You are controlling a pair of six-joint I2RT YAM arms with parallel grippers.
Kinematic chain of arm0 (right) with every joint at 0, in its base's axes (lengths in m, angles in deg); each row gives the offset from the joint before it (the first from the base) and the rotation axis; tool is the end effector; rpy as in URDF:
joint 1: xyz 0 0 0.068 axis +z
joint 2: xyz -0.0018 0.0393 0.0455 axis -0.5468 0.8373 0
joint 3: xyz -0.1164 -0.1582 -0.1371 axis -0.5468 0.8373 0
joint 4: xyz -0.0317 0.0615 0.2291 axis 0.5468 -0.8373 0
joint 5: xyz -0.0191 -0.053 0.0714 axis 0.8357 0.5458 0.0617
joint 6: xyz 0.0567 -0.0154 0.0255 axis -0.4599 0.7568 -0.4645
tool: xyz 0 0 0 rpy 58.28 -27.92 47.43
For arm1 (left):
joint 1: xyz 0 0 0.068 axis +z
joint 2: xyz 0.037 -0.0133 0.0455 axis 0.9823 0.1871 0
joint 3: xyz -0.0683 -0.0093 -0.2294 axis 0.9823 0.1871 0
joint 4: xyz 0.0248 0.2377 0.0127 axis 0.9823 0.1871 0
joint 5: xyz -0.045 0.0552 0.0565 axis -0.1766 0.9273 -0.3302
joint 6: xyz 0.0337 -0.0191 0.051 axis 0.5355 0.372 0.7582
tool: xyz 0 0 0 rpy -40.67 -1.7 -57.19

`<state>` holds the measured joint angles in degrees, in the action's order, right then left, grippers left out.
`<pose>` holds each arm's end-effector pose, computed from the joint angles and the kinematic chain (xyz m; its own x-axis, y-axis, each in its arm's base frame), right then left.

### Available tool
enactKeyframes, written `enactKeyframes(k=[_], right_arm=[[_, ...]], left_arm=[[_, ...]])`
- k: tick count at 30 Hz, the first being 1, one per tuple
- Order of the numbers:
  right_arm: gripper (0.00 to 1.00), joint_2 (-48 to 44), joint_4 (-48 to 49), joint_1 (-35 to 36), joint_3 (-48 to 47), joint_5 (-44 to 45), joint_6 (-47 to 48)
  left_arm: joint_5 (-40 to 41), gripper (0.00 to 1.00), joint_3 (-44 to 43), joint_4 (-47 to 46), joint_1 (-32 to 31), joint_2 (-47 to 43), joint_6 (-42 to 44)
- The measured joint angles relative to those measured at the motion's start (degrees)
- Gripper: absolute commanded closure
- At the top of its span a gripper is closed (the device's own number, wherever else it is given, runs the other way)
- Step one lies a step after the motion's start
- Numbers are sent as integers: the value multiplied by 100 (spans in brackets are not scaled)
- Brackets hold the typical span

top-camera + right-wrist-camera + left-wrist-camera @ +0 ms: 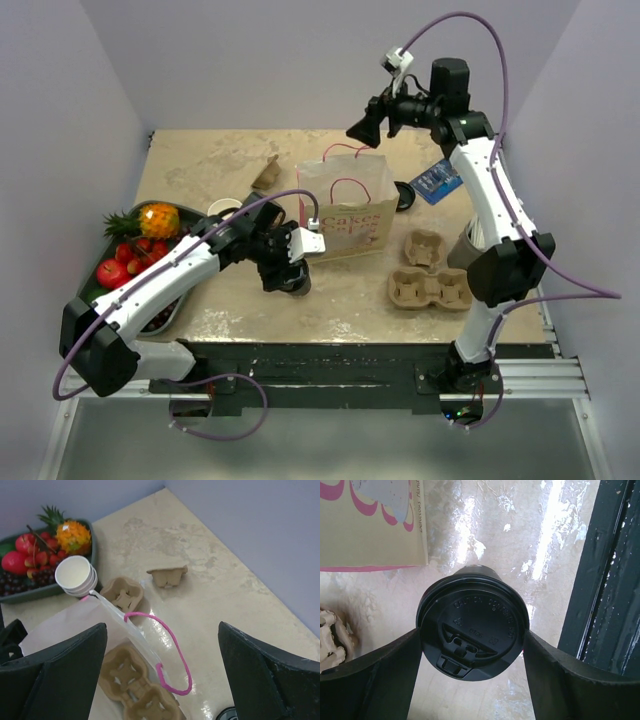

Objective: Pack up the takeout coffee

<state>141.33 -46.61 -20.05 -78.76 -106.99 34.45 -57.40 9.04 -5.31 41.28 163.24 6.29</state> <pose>0.3717 0.1223 0.4052 -0.1677 -0.1219 -0.9783 -0.8455 0.5280 0.0791 0.1864 -0.1677 0.2506 -0.1456 0.7780 -0.6112 0.9737 0.2222 0.0508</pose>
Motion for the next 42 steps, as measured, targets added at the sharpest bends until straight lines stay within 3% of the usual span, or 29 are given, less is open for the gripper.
enactKeyframes(k=[7, 10, 11, 13, 14, 15, 23, 28, 32, 42], right_arm=[[9, 564, -1047, 0, -195, -151, 863], [31, 728, -1502, 11, -197, -142, 1270], [51, 752, -1620, 17, -197, -142, 1375], [69, 761, -1790, 33, -192, -157, 1543], [94, 761, -1840, 39, -192, -181, 1587], [100, 754, -1869, 50, -192, -221, 1628], [100, 229, -1869, 546, 245, -26, 2037], [100, -2006, -223, 1335, 2717, 717, 2039], [100, -3226, 599, 1759, 3727, 1211, 2404], [100, -3460, 1379, 1790, 4955, 2173, 3473]], left_arm=[[-44, 61, 0, 57, 2, -13, 0], [-50, 61, 0, 79, 2, -46, 0], [-52, 61, 0, 85, 2, -59, 0], [-59, 61, 0, 94, 4, -79, 0], [-61, 61, 0, 96, 2, -83, 2], [-61, 61, 0, 98, 2, -83, 2], [-61, 62, 0, 177, 7, -144, 66], [-57, 63, 2, 223, 15, -319, 175], [-42, 63, 68, 306, 31, -422, 310], [52, 64, 592, 588, 42, -769, 955]])
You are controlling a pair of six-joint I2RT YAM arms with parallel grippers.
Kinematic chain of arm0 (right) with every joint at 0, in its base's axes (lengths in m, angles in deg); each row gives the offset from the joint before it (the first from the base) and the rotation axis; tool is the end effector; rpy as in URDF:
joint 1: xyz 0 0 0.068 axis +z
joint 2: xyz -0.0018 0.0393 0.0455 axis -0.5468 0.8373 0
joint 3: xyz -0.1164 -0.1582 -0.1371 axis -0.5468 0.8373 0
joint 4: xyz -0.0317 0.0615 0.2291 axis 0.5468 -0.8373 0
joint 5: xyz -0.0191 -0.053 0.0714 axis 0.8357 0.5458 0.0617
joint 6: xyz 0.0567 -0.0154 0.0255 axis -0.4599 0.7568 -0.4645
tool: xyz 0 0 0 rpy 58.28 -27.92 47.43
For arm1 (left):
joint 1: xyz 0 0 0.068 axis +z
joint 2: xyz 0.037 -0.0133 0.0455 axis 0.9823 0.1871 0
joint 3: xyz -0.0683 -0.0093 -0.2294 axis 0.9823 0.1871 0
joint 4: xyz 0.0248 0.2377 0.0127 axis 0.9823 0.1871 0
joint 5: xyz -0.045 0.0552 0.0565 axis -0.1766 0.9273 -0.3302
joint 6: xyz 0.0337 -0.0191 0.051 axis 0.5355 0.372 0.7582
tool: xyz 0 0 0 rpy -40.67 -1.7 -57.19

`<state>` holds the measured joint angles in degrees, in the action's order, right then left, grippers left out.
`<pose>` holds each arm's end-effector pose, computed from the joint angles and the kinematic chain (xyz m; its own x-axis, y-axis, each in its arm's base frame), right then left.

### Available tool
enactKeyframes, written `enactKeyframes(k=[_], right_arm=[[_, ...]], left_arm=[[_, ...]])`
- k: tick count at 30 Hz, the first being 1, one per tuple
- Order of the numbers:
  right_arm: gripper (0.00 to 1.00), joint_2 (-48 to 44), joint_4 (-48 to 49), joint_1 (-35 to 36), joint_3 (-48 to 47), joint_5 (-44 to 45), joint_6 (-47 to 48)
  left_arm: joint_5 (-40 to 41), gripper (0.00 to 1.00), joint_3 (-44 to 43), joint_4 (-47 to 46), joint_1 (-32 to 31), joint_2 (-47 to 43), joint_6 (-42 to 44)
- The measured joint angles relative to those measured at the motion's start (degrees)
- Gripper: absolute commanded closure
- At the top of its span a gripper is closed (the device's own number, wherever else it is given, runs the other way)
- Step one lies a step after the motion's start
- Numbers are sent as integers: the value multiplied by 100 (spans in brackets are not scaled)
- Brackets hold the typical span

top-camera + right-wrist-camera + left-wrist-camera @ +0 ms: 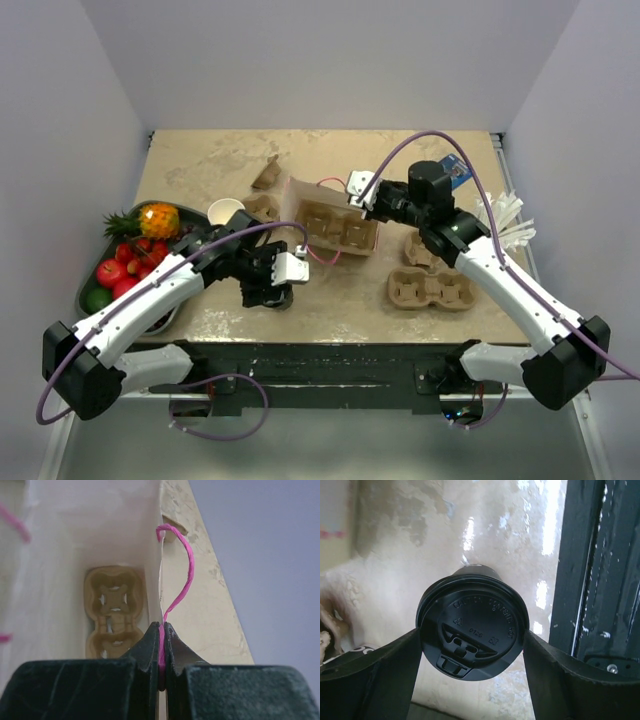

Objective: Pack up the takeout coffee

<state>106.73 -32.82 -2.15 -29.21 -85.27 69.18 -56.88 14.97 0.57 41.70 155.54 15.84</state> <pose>0.2313 0.1615 0.3371 0.3377 -0.5052 -0.7942 -0.7609 0.3502 -0.5463 0.1585 -0.1435 0.2428 -0.0216 0.8328 -0.5532 0.9899 0.0954 0.1049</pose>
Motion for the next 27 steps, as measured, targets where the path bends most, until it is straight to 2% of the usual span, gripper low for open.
enactKeyframes(k=[13, 23, 25, 27], right_arm=[[100, -254, 2, 96, 225, 85, 382], [100, -444, -306, 203, 225, -4, 396], [100, -505, -393, 232, 225, -4, 402], [100, -525, -435, 247, 225, -4, 402]], left_arm=[[129, 66, 398, 304, 0, -702, 372], [741, 72, -205, 568, 149, -1707, 214], [1078, 75, -326, 629, 166, -1829, 87], [1377, 90, -420, 662, 229, -1932, -2]])
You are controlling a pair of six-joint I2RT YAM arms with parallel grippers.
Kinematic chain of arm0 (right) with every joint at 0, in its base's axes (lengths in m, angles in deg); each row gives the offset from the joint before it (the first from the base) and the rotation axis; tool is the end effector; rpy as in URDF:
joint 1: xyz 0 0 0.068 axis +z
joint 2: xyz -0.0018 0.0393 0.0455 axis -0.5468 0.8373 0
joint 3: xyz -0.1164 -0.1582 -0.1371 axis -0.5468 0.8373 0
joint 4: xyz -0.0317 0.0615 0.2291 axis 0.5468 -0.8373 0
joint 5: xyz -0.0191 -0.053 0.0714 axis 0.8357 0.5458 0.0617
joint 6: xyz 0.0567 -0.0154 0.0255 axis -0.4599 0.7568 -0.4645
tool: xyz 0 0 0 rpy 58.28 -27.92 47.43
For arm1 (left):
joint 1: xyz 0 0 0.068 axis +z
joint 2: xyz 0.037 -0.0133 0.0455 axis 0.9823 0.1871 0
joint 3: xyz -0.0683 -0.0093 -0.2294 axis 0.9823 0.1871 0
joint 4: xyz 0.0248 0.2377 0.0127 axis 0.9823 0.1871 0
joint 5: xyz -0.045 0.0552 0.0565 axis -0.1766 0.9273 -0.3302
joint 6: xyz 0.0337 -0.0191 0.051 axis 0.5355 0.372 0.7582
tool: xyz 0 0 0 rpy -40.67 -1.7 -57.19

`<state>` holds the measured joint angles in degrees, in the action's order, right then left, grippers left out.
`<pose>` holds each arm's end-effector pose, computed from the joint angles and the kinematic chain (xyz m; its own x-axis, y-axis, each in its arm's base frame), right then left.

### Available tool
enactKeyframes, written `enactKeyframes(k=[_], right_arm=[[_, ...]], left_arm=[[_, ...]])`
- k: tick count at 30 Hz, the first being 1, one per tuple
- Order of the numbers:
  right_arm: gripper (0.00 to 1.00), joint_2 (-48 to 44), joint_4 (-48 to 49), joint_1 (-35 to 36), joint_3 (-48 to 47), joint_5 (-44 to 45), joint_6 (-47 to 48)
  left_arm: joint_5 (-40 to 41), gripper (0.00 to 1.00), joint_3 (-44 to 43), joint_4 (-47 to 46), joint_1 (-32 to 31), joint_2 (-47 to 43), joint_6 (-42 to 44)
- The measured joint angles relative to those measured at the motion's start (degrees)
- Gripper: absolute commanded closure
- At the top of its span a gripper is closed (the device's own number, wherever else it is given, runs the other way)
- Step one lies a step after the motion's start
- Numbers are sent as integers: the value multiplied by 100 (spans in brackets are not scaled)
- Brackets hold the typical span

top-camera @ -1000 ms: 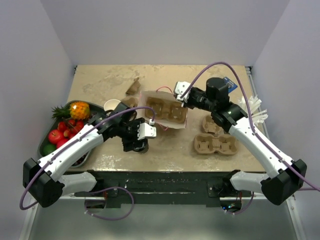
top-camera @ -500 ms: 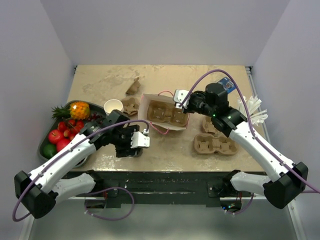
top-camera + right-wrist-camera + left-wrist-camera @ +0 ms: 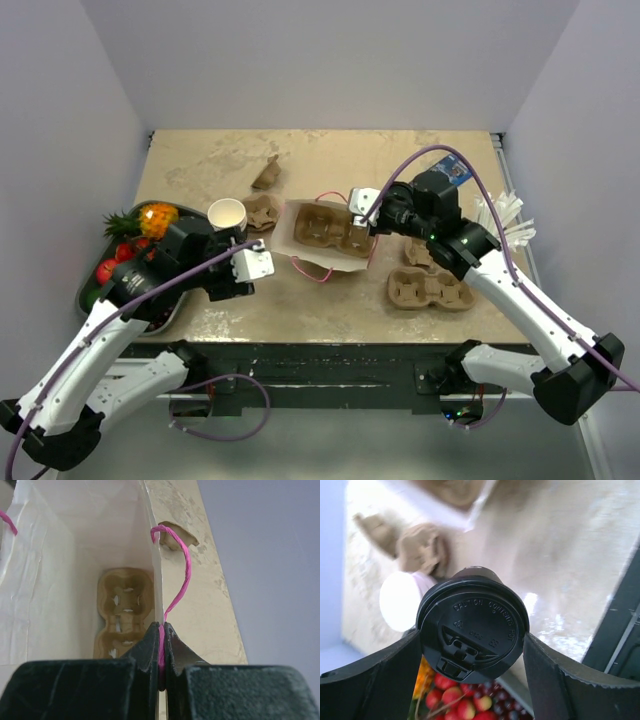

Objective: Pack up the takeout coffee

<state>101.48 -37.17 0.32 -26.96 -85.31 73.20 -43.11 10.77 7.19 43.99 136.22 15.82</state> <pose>0.2051 0.1588 0.3380 0.3981 -0.5206 -0.7554 -0.7601 0.2738 -0.5893 0.1193 -0.0912 0.3086 0.0237 0.8225 -0.5682 0.8604 0.2727 0.4306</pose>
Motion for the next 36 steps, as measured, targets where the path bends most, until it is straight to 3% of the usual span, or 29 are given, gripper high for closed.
enactKeyframes(k=[2, 9, 13, 16, 24, 30, 36], right_arm=[[100, -2, -17, 24, 0, 0, 0], [100, -2, -28, 103, 0, 2, 0], [100, -4, -52, 164, 0, 2, 2], [100, -4, -85, 190, 0, 2, 2], [100, -42, -188, 190, -2, 26, -286], [100, -42, -254, 195, -15, 92, -669], [100, 11, -315, 216, -133, 188, -1067]], left_arm=[[317, 100, -188, 17, 125, -26, -98], [879, 100, -1797, -295, 446, 664, -356], [295, 100, -3303, -503, 485, 1521, -348], [-525, 100, -3882, -710, 485, 1818, -208], [-2149, 100, -4238, -627, 476, 2378, 503], [-2618, 100, -4127, -507, 284, 2472, 1078], [-2824, 100, -3276, -667, 55, 2039, 1565]])
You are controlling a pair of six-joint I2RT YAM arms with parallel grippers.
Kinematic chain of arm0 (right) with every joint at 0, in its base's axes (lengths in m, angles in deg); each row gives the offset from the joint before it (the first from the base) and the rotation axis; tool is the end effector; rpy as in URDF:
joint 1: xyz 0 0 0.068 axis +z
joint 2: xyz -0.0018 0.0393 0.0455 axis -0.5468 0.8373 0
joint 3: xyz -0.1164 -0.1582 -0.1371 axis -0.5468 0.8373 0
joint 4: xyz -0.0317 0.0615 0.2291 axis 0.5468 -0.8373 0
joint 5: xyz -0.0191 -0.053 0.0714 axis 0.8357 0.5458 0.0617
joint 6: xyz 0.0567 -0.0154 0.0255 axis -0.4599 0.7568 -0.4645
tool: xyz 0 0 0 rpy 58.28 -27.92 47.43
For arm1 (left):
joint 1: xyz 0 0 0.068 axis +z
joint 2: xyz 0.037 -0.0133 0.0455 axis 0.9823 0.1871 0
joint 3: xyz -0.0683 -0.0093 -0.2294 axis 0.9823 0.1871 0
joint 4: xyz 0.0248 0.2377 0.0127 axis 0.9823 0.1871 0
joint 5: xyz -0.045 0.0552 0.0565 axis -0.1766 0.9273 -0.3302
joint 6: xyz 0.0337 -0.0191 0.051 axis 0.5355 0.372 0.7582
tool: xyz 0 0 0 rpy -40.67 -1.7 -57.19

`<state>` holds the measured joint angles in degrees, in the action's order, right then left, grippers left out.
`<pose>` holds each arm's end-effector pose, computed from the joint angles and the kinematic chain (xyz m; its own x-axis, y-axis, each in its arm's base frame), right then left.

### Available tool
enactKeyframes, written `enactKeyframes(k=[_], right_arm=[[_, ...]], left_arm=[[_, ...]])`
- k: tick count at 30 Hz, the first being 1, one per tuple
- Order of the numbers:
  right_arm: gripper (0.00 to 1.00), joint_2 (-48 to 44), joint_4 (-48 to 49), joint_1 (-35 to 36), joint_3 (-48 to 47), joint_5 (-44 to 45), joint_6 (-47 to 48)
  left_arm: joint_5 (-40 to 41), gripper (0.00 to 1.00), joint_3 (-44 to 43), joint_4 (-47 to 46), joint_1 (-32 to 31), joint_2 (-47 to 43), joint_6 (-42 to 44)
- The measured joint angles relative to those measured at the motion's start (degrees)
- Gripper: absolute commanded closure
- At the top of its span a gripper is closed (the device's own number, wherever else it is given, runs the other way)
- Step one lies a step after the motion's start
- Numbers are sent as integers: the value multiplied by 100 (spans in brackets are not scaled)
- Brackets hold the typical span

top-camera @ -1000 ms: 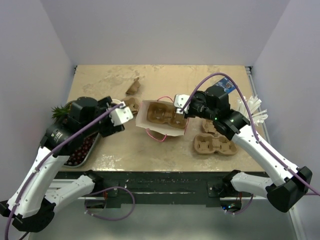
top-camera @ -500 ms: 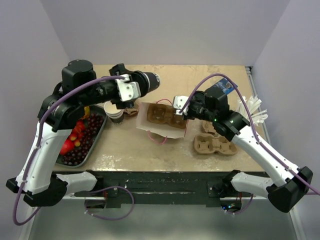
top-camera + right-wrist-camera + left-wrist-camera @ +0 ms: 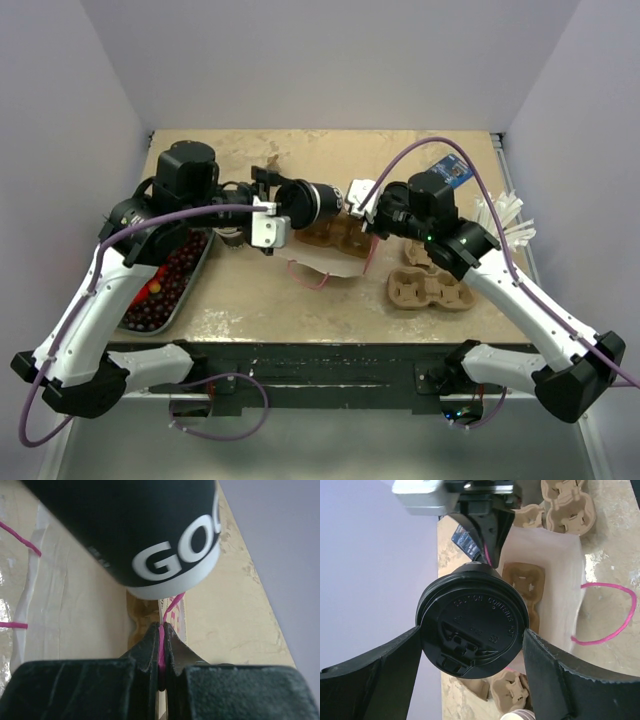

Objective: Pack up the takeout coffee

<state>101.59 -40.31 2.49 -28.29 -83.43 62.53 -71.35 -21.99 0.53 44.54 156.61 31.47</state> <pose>0.1985 0.1643 0.3390 0.2355 -0.4828 -0.8435 -0.8325 0.3476 -0.4314 0.1527 -0.1401 0.4294 0.5814 0.4563 -0.6736 0.7627 -0.0176 0.6465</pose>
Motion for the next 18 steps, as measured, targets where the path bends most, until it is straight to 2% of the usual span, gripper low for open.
enactKeyframes(k=[8, 12, 18], right_arm=[[100, 378, 2, -2, -262, 118, -431], [100, 417, 7, -2, -286, 142, -669], [100, 479, 4, -4, -407, 227, -997]], left_arm=[[9, 100, 638, -717, -35, -514, 223], [35, 100, 695, -1062, -35, -686, 289], [-92, 100, 750, -887, -35, -739, 671]])
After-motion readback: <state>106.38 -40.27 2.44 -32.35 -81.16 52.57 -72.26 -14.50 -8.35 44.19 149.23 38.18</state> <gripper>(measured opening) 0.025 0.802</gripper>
